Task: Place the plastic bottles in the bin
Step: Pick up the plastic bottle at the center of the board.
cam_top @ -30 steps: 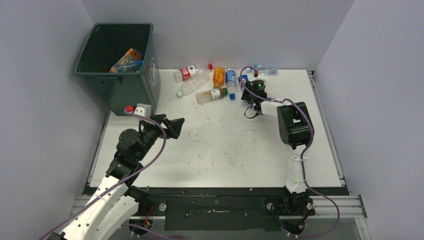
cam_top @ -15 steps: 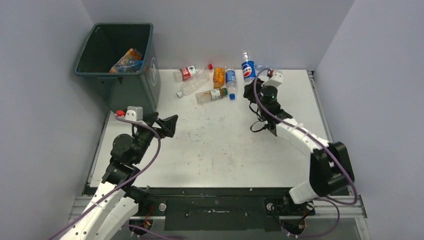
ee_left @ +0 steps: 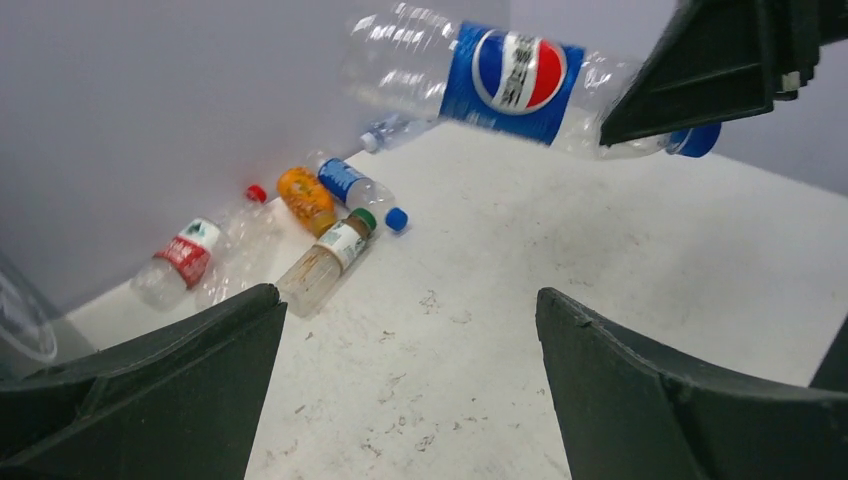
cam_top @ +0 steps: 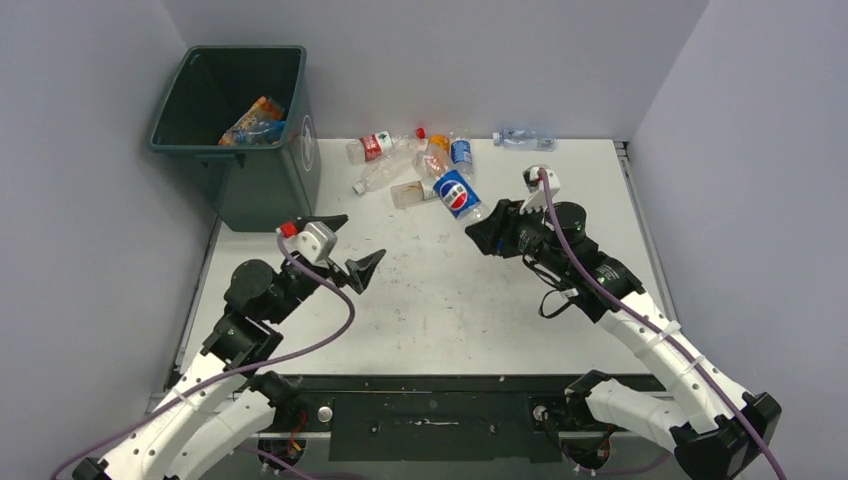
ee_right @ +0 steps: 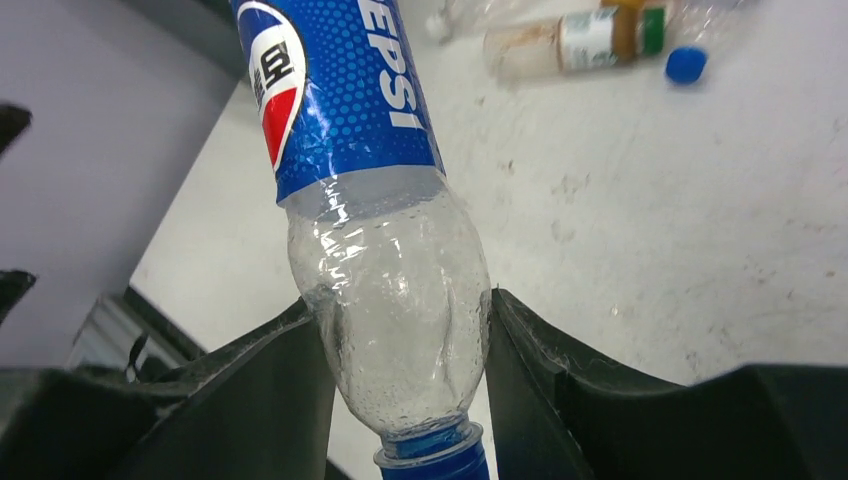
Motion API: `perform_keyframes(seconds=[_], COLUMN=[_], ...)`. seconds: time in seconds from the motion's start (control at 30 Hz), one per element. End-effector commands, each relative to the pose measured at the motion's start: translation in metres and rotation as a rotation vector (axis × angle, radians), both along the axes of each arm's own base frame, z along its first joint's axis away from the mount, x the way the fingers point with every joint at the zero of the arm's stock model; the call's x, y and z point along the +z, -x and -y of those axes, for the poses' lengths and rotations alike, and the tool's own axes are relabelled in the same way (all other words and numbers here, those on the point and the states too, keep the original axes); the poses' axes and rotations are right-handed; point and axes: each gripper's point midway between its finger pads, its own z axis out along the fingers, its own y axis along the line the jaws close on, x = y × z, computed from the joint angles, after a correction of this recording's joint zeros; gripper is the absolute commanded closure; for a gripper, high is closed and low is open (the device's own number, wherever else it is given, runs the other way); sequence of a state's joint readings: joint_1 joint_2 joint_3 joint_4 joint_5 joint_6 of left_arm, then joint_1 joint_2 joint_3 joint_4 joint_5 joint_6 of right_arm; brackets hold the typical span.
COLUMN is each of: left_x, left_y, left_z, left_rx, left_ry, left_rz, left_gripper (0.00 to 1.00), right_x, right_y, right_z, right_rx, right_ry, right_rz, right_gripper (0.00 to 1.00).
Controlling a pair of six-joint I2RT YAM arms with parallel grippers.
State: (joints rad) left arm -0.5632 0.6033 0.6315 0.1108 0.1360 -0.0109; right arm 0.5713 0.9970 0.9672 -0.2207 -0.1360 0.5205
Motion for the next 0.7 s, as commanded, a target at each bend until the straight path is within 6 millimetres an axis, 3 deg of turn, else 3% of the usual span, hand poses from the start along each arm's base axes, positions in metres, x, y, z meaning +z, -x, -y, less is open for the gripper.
perform_keyframes(seconds=[0.0, 0.13, 0.3, 0.53, 0.67], left_x=[0.014, 0.013, -0.004, -0.025, -0.030], left_y=[0.022, 0.040, 0.035, 0.017, 0.012], left_z=[0.029, 0.052, 0.073, 0.089, 0.099], left_rx=[-0.147, -0.202, -0.262, -0.283, -0.287], left_ry=[-0.334, -0.577, -0.956, -1.199, -1.208], left_rz=[0.188, 0.427, 0.552, 0.606, 0.608], left_gripper=[0.04, 0.04, 0.04, 0.04, 0.02], right_x=[-0.022, -0.031, -0.033, -0.019, -0.013], right_y=[0.071, 0.094, 0.108, 0.120, 0.126], right_z=[-0.007, -0.005, -0.004, -0.005, -0.005], right_rx=[0.287, 0.370, 0.449, 0.510, 0.527], right_ry=[0.100, 0.144, 0.205, 0.218, 0.210], right_rz=[-0.170, -0.233, -0.266, -0.237, -0.224], right_gripper=[0.95, 0.95, 0.95, 0.95, 0.95])
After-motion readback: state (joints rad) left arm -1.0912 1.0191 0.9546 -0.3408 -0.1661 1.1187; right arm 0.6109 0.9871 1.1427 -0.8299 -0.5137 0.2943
